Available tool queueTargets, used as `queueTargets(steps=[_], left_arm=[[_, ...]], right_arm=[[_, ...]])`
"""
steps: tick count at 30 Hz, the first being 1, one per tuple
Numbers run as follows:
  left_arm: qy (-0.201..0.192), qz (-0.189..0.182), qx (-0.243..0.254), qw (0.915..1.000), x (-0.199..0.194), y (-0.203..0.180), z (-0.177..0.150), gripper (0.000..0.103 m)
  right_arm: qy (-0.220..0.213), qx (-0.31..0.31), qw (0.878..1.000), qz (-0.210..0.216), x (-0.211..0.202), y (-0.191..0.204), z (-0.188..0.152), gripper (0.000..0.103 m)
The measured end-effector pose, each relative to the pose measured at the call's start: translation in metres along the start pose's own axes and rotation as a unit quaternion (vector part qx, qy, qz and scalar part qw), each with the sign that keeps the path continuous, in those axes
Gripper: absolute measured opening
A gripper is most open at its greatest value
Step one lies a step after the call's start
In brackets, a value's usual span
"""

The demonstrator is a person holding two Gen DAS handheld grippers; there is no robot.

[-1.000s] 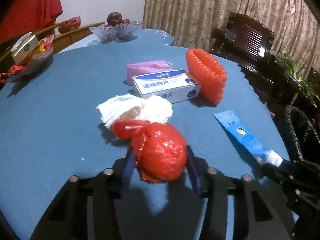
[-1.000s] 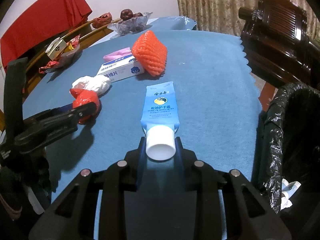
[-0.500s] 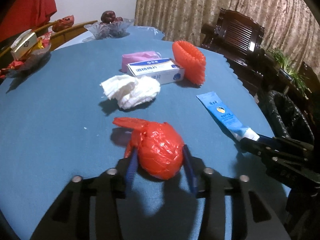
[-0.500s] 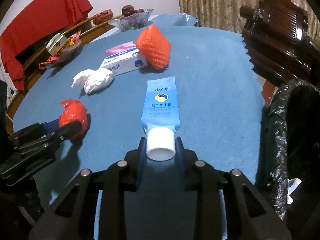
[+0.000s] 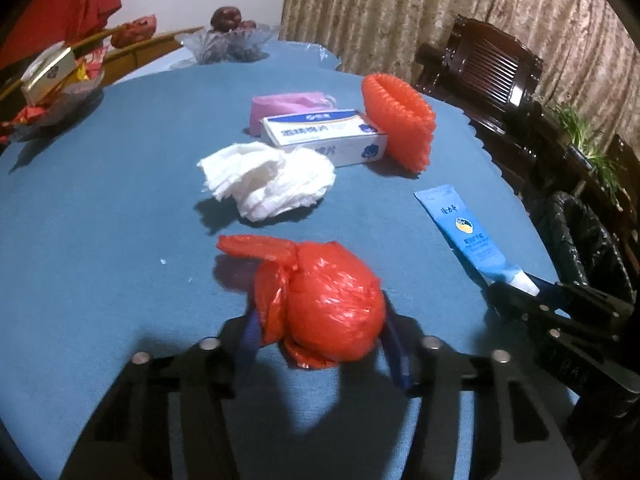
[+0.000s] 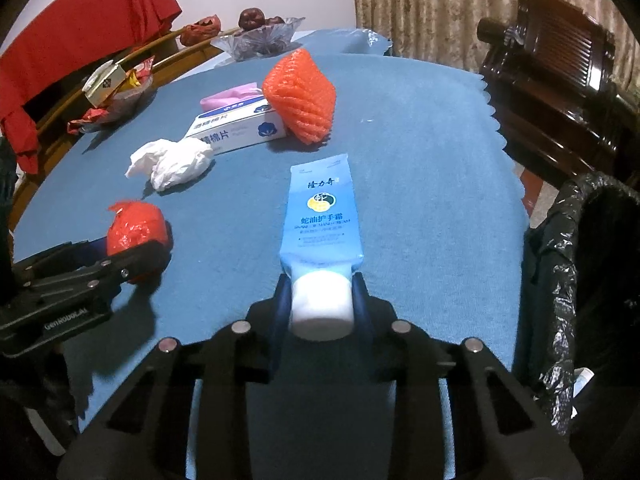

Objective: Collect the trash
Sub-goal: 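Grasp the blue hand-cream tube with the right tool while the left tool grasps the red bag, then carry the red bag and cream tube over the bin and open both tools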

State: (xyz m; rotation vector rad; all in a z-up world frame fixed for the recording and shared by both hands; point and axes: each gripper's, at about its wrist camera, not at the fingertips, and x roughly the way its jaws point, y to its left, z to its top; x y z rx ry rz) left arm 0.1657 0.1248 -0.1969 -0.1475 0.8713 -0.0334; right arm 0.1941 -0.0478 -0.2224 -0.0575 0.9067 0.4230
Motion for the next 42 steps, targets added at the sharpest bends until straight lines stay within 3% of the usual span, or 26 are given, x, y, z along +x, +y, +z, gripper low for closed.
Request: queueTargets(steps=[5,22,29,42], left_arm=[[-0.011,-0.004,0.004,0.9999,-0.012,-0.002,-0.002,0.042],[-0.085,-0.040,0.052,0.9942,-0.082,-0.055,0.023,0.041],[-0.109,-0.067,0.074,0.9890,-0.101,-0.089,0.032,0.041],[-0.118,-0.136,0.126,0.9755,-0.109,-0.172,0.031,0.041]], right_arm=[[-0.009,0.000,1.000,0.003,-0.013,0.003,-0.001,0.028],[-0.087,0.017,0.996,0.002,-0.109,-0.008,0.016,0.028],[-0.119,0.034,0.992,-0.022,-0.155,-0.034,0.010,0.028],[-0.141,0.078,0.983,-0.090,-0.210,-0.096,-0.023,0.028]])
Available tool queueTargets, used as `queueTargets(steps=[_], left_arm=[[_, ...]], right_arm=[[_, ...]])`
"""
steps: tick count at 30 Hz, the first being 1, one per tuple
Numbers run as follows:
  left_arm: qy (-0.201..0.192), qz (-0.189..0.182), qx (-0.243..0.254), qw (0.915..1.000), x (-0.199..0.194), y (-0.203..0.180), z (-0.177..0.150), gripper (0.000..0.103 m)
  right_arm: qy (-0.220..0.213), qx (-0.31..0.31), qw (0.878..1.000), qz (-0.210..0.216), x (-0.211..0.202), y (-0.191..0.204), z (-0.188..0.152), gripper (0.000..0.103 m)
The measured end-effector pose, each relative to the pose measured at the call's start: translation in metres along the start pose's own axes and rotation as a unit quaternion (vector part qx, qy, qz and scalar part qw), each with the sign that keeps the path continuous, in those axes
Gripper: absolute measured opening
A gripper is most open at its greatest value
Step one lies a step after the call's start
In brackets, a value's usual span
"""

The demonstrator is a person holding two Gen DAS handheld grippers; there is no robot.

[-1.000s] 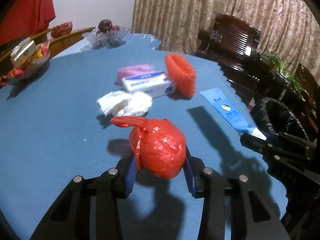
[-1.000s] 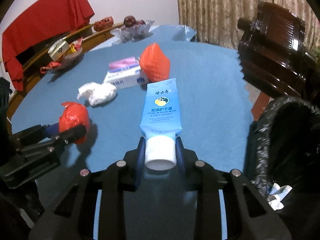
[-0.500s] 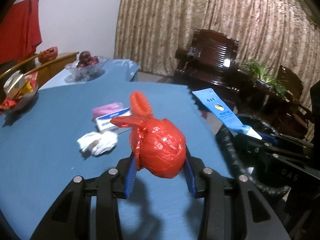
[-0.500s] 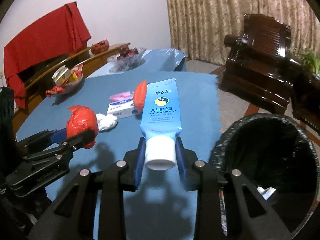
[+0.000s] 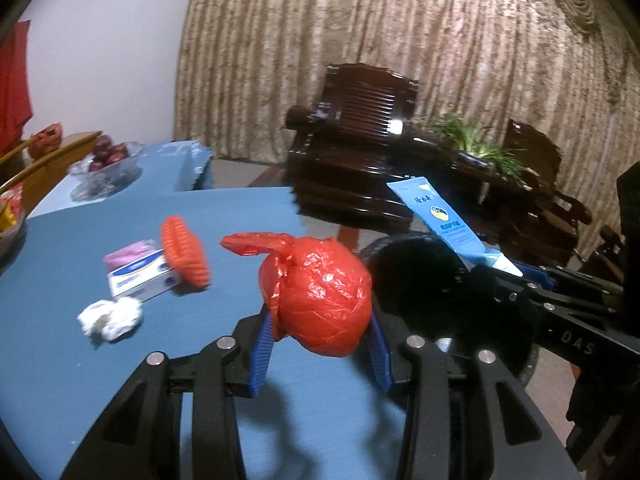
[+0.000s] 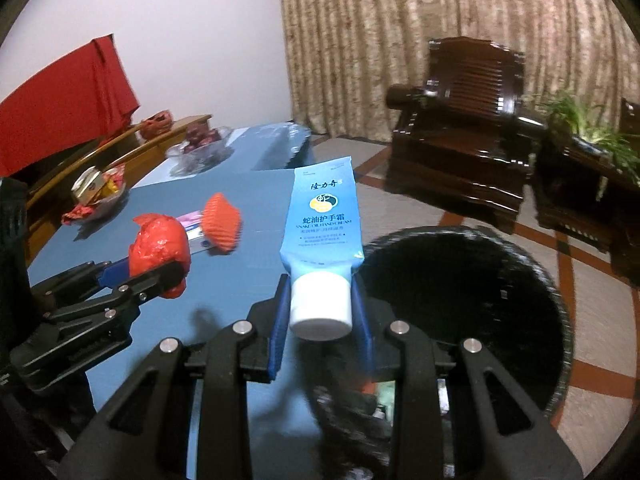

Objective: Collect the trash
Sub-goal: 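Carry the red bag and cream tube over the bin and open both tools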

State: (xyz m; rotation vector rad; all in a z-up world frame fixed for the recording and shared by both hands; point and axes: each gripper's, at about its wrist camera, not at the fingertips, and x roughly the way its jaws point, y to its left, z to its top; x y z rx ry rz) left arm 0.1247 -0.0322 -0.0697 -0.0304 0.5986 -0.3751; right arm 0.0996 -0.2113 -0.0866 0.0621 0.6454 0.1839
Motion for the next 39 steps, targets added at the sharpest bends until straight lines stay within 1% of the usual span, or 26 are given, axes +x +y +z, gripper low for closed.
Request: queueTargets(steps=[5,11,20,22,23,25,26,27,28,31,32,33,34,35,37,39], left_arm=[[-0.001,-0.024,0.019,0.9995,0.013,-0.032,0.007,0.041],[0.007,-0.050,0.041,0.9979,0.036,-0.067,0.012,0.041],[0.023,-0.076,0.066,0.9946,0.070,-0.107,0.016,0.042],[0.029,-0.083,0.067,0.9939,0.076,-0.111,0.015,0.043],[0.032,-0.085,0.068,0.9935,0.079,-0.114,0.016,0.047],[0.039,-0.095,0.064,0.9927,0.086,-0.116,0.016,0.059],[0.043,-0.100,0.062,0.9921,0.088,-0.117,0.016,0.069],[0.045,-0.101,0.060,0.9920,0.089,-0.117,0.016,0.076],[0.046,-0.103,0.057,0.9920,0.089,-0.116,0.016,0.079],[0.046,-0.108,0.048,0.9919,0.088,-0.110,0.015,0.084],[0.046,-0.105,0.047,0.9923,0.086,-0.107,0.014,0.085],[0.046,-0.102,0.045,0.9927,0.086,-0.106,0.014,0.085],[0.045,-0.100,0.044,0.9930,0.084,-0.105,0.016,0.085],[0.044,-0.097,0.041,0.9935,0.082,-0.102,0.016,0.085],[0.035,-0.082,0.036,0.9954,0.074,-0.093,0.016,0.088],[0.023,-0.064,0.034,0.9971,0.063,-0.080,0.015,0.091]], right_arm=[[-0.004,0.018,0.999,-0.033,-0.014,-0.032,-0.008,0.028],[-0.003,0.033,0.997,-0.065,-0.020,-0.066,-0.015,0.028],[0.011,0.048,0.994,-0.095,-0.014,-0.103,-0.027,0.028],[0.015,0.050,0.994,-0.100,-0.010,-0.109,-0.030,0.029],[0.016,0.051,0.993,-0.102,-0.008,-0.112,-0.031,0.029],[0.024,0.051,0.992,-0.110,-0.003,-0.115,-0.034,0.029],[0.027,0.052,0.992,-0.116,-0.001,-0.118,-0.036,0.035],[0.029,0.052,0.991,-0.122,0.000,-0.120,-0.039,0.052],[0.029,0.053,0.990,-0.128,0.001,-0.121,-0.041,0.058],[0.030,0.057,0.989,-0.133,0.001,-0.124,-0.047,0.068],[0.027,0.060,0.989,-0.136,-0.001,-0.124,-0.049,0.076],[0.023,0.062,0.989,-0.136,-0.003,-0.124,-0.051,0.081],[0.019,0.065,0.989,-0.134,-0.005,-0.123,-0.051,0.084],[0.014,0.068,0.989,-0.130,-0.008,-0.120,-0.052,0.091],[0.009,0.069,0.990,-0.122,-0.011,-0.117,-0.051,0.092],[0.007,0.070,0.991,-0.112,-0.014,-0.111,-0.048,0.096]])
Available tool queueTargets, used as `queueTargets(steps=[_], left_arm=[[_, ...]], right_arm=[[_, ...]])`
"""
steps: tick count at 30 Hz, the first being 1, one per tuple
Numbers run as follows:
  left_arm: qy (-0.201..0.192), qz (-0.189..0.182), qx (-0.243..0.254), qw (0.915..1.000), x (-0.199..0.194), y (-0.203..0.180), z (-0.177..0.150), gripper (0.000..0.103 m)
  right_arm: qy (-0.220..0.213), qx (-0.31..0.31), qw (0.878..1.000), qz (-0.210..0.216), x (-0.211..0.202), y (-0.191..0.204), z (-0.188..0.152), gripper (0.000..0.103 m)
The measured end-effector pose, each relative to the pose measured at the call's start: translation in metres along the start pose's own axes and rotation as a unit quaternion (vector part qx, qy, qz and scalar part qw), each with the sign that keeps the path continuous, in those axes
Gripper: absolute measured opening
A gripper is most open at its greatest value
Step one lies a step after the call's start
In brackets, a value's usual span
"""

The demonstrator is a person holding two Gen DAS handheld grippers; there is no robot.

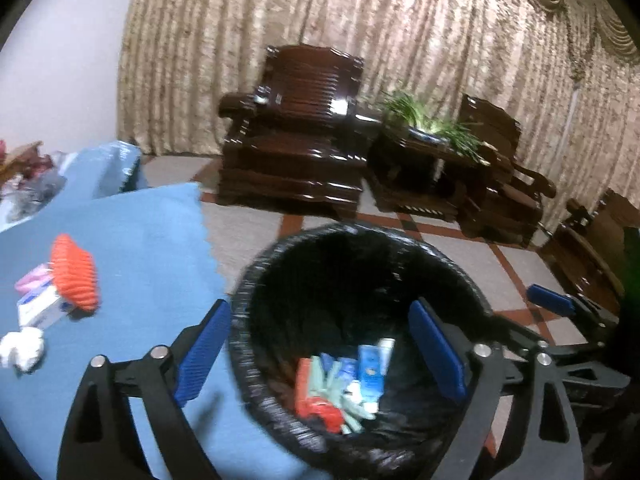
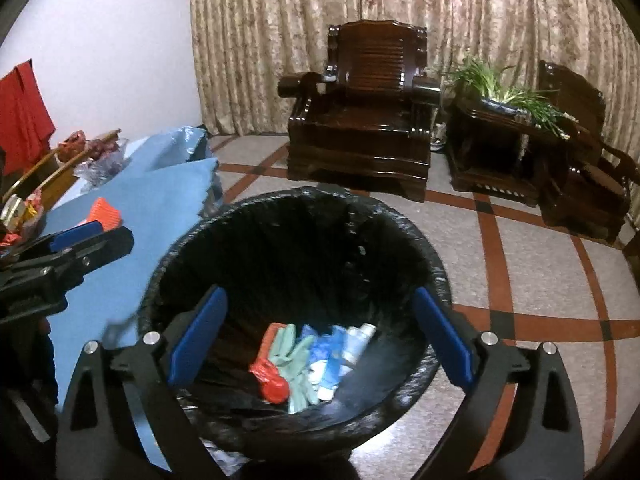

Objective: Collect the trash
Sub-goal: 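Move both tools back from the bin toward the white tissue and orange sponge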

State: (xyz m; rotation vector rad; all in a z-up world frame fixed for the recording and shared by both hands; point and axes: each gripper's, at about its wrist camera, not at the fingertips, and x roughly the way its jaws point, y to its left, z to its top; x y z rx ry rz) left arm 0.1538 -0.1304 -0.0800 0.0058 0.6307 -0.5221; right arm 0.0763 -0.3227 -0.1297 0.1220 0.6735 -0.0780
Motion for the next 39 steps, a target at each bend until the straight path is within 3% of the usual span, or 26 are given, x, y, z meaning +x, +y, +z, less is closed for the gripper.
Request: queueTargets(steps=[10,23,31,39], left_arm=[[-0.026,0.095,-0.034,0.9945,-0.069,0.073,-0.026,0.095],[-0.038,0.197,-0.091,0.9753,-0.119,0.175,-0.055,0.095],[-0.029,0.234,-0.110,0.9656,-0.121,0.223,-0.067,0.095],[0.002,0.247,-0.129,0.9604,-0.085,0.271,-0.078,0.095]], right_arm=[[-0.011,-0.025,0.998,0.060,-0.003,0.070,0.015,0.097],[-0.017,-0.106,0.985,0.135,0.024,0.184,0.034,0.097],[-0.005,-0.125,0.980,0.157,0.058,0.233,0.037,0.097],[0.011,-0.131,0.978,0.164,0.107,0.268,0.039,0.097]])
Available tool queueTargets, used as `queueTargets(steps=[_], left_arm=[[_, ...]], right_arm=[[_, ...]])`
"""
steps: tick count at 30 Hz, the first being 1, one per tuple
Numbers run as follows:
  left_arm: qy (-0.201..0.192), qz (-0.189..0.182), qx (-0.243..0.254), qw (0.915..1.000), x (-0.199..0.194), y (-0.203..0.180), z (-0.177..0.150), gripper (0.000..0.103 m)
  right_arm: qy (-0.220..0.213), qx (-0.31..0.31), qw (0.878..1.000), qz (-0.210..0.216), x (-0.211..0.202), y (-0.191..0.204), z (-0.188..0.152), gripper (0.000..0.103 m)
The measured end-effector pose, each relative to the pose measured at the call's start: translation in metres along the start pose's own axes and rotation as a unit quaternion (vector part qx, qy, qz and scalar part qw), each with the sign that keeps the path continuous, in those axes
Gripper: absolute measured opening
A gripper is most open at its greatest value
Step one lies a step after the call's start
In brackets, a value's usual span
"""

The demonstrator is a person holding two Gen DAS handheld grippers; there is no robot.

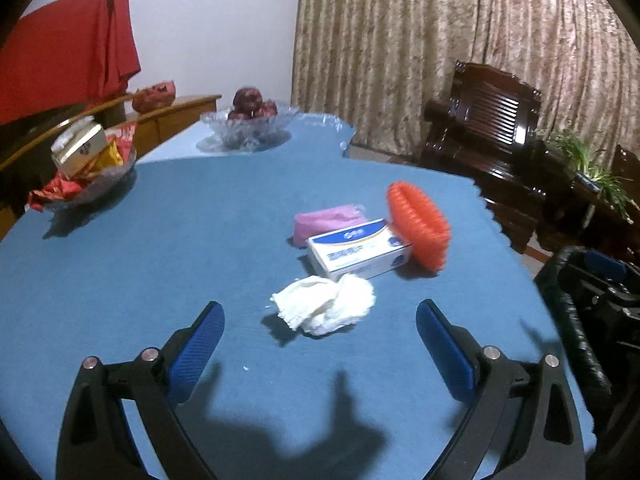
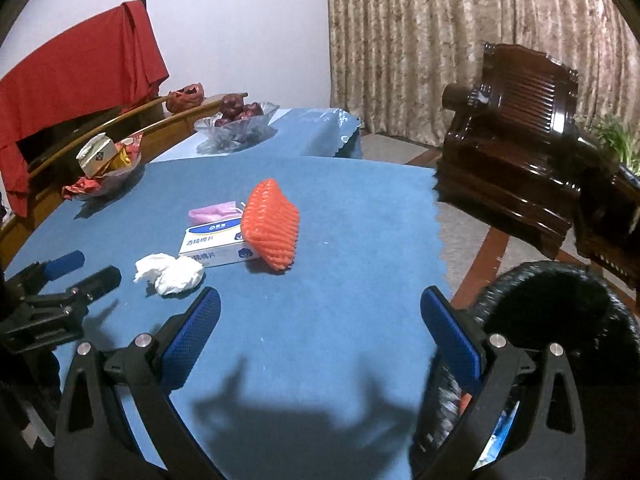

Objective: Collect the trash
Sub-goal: 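Move both tools back from the bin toward the white tissue and orange sponge, then grasp the white tissue with the left tool while the right tool grasps the orange sponge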

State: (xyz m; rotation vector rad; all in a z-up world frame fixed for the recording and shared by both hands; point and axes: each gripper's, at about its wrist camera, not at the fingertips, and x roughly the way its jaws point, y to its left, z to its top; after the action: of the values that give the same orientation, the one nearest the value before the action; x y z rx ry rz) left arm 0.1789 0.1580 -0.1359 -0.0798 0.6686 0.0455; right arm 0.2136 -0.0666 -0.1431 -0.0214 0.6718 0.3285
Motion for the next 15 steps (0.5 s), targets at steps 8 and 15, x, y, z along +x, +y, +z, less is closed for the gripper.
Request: queueTargets(steps=[8,15], left_arm=[[0.031,0.007,-0.002,0.9995,0.052,0.008,0.000,0.095],[0.056,0.001,-0.006,0.9984,0.078,0.010,-0.002,0.095]], right_arm=[[0.025,0.002,1.000,0.000,0.050,0.001,0.002,0.097],[0.034,-0.003,0.999,0.002,0.074,0.001,0.007,0.097]])
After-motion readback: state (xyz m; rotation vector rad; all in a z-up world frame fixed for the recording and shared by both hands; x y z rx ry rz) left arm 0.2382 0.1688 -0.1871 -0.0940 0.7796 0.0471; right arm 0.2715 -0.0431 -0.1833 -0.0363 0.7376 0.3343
